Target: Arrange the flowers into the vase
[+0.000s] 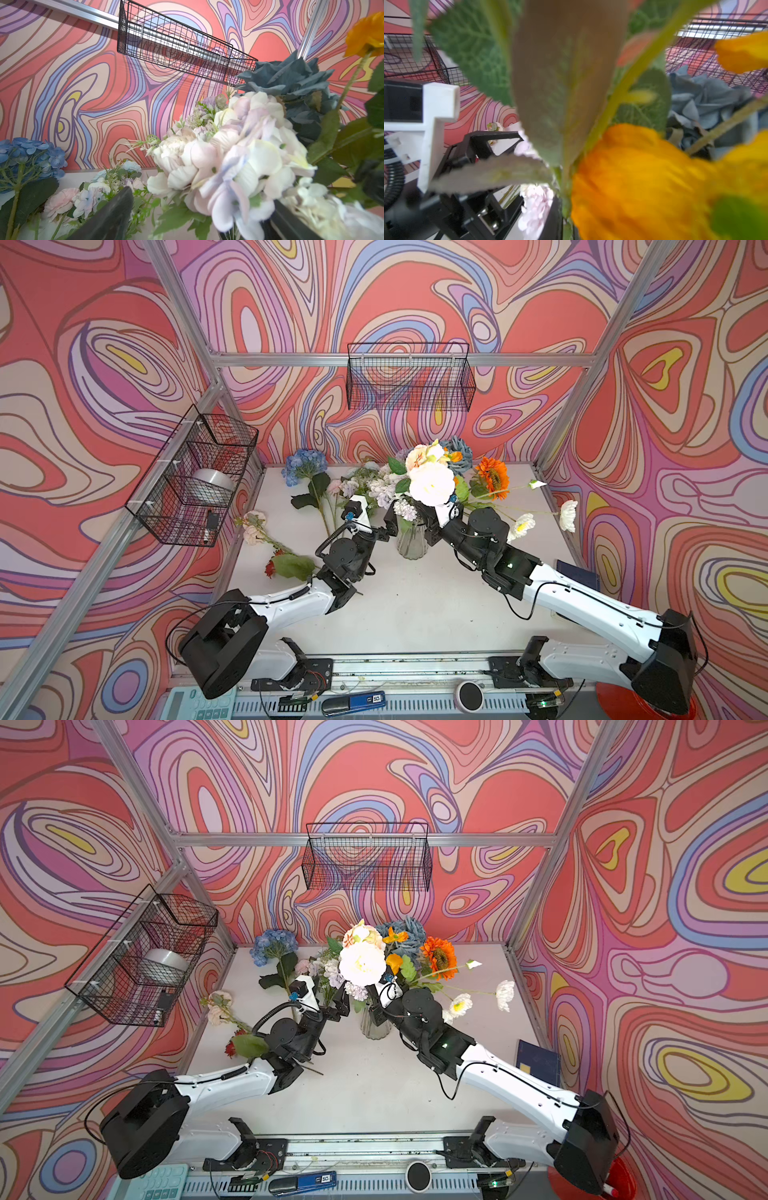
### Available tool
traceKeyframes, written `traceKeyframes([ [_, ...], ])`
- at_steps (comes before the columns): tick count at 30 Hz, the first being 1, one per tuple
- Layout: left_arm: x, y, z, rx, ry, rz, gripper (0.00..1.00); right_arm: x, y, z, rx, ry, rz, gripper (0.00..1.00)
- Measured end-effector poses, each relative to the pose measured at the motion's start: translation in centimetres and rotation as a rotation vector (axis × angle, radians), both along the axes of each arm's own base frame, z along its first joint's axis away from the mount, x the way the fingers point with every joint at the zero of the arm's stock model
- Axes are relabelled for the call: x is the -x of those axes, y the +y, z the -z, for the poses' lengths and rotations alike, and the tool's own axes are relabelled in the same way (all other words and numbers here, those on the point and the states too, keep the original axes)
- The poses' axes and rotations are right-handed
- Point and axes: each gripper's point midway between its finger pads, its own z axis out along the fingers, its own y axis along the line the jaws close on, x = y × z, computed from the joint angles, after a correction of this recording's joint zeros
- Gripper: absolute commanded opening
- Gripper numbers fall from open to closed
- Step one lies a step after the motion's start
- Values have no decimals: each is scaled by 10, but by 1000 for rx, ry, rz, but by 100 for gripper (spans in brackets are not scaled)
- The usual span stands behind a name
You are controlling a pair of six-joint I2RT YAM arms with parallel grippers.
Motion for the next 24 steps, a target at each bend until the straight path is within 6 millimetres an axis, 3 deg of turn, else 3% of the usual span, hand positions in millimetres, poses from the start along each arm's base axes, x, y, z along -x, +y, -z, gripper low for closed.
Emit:
traceKeyframes([
  [13, -1, 2, 0, -4, -1, -7, 93, -19, 1, 49, 79, 108, 87, 0],
  [24, -1, 7, -4, -8, -6, -17, 93, -27, -11, 88, 101, 192, 120, 0],
])
